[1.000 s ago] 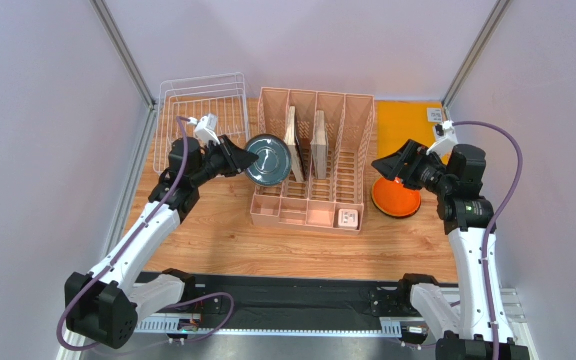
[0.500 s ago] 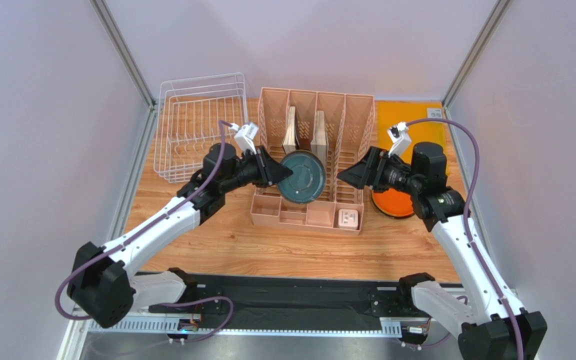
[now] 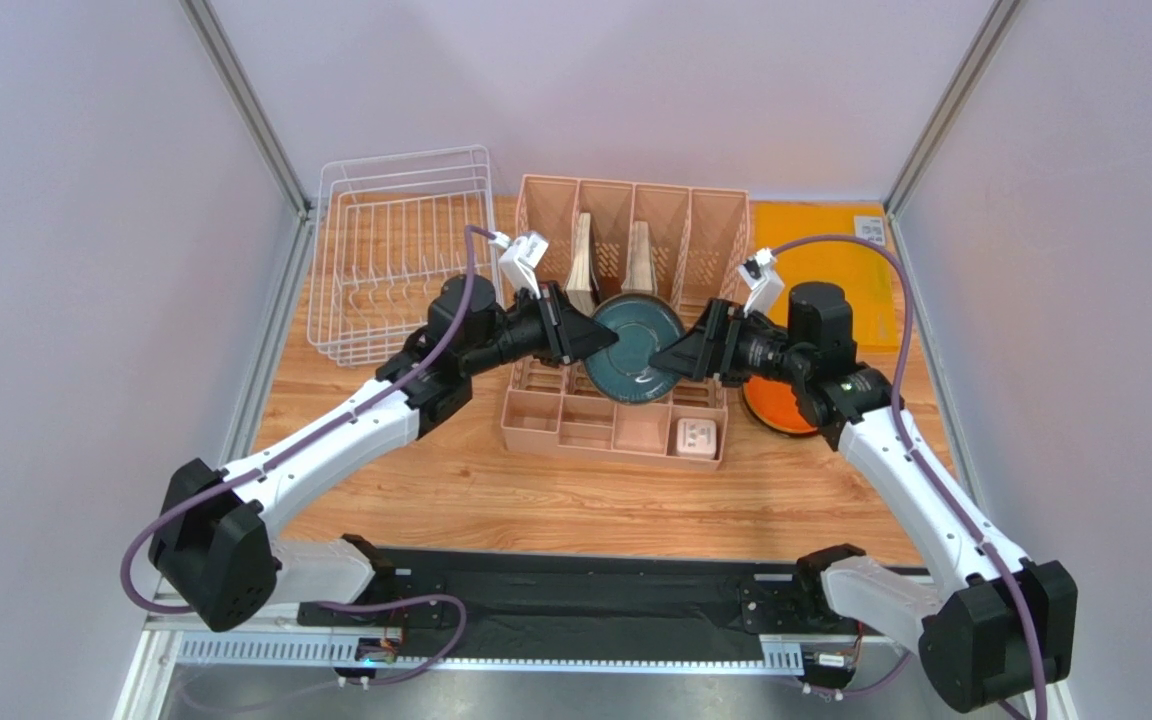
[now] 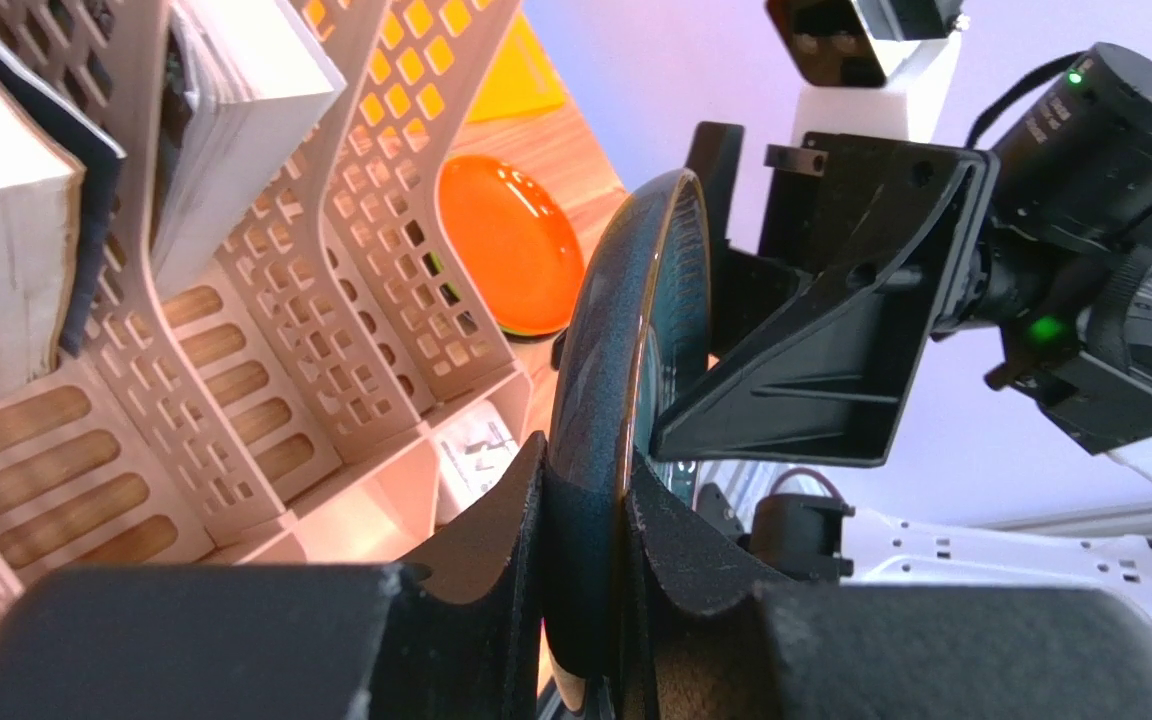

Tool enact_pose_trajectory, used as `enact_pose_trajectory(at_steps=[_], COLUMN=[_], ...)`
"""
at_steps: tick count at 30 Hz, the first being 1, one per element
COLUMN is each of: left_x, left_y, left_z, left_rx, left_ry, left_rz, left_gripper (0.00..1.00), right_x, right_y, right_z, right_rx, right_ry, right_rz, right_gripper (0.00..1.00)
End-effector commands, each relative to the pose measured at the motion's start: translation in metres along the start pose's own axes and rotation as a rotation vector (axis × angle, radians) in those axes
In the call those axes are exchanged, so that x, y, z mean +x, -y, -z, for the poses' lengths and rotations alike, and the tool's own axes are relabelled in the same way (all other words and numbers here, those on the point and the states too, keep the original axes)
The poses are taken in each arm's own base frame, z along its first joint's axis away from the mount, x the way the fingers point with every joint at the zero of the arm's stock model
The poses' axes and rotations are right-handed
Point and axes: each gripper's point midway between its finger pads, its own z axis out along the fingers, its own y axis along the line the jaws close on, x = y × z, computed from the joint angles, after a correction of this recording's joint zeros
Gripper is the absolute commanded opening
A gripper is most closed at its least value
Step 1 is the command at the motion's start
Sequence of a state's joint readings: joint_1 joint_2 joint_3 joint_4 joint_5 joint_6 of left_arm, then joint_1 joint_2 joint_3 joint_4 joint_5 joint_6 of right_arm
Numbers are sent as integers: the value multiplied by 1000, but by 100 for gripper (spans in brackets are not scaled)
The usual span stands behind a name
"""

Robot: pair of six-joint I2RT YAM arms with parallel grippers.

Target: Unload the plates from the dish rack

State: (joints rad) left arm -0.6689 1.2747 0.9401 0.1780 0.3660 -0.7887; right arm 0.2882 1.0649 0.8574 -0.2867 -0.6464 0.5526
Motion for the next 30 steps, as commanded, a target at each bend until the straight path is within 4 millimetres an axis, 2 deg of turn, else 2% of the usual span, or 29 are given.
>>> enact_pose_trajectory(at_steps=[1, 2, 3, 4, 5, 6, 8, 9, 10, 11, 17, 19, 20, 21, 23, 24, 25, 26, 27, 28, 30], left_x=[-21, -20, -19, -16, -16, -15, -14, -12, -11, -9, -1, 1, 1, -1, -3, -8, -9, -11, -19, -21, -33], left_y=[46, 48, 48, 48, 47, 46, 44, 43, 42, 41, 36, 32, 30, 30, 24, 24, 15, 13, 13, 3, 1], left_z=[-2, -2, -3, -3, -3, -3, -3, -3, -3, -3, -4, -4, -4, -3, -2, 1, 3, 6, 12, 15, 28], left_rx=[165, 180, 182, 183, 182, 179, 170, 170, 168, 167, 170, 159, 147, 143, 105, 88, 35, 12, -9, -71, -119], left_ry=[35, 28, 21, 12, 13, 12, 13, 9, 6, 1, -14, -19, -18, -14, -6, 10, 19, 28, 50, 63, 107], left_rz=[-13, -11, -8, -3, -2, 0, 2, 3, 3, 5, 3, -11, -17, -42, -65, -97, -102, -122, -164, -177, -248], left_gripper=[0, 0, 0, 0, 0, 0, 0, 0, 0, 0, 0, 14, 24, 30, 44, 56, 57, 66, 68, 71, 78], right_x=[-6, -7, -8, -9, -10, -11, -12, -12, -12, -12, -17, -23, -28, -32, -41, -49, -54, -58, -65, -69, -74], right_y=[-21, -23, -24, -24, -26, -27, -29, -29, -30, -30, -26, -22, -22, -14, -14, -7, -9, -9, 0, -2, 15], right_z=[-3, -2, -2, -2, -1, -1, 0, 0, 1, 1, 8, 14, 17, 21, 35, 44, 55, 62, 76, 88, 109], right_rx=[-129, -138, -147, -150, -155, -161, -172, -174, -176, -179, -137, -86, -68, -17, 28, 89, 113, 140, 217, 246, 357], right_ry=[37, 47, 52, 65, 73, 78, 87, 90, 91, 93, 152, 190, 210, 232, 284, 315, 348, 370, 403, 433, 476], right_rz=[70, 81, 90, 98, 106, 111, 131, 136, 138, 144, 163, 164, 167, 165, 189, 179, 205, 213, 206, 235, 221], right_gripper=[78, 77, 69, 65, 59, 46, 37, 21, 17, 0, 0, 0, 0, 0, 0, 0, 0, 0, 0, 0, 0])
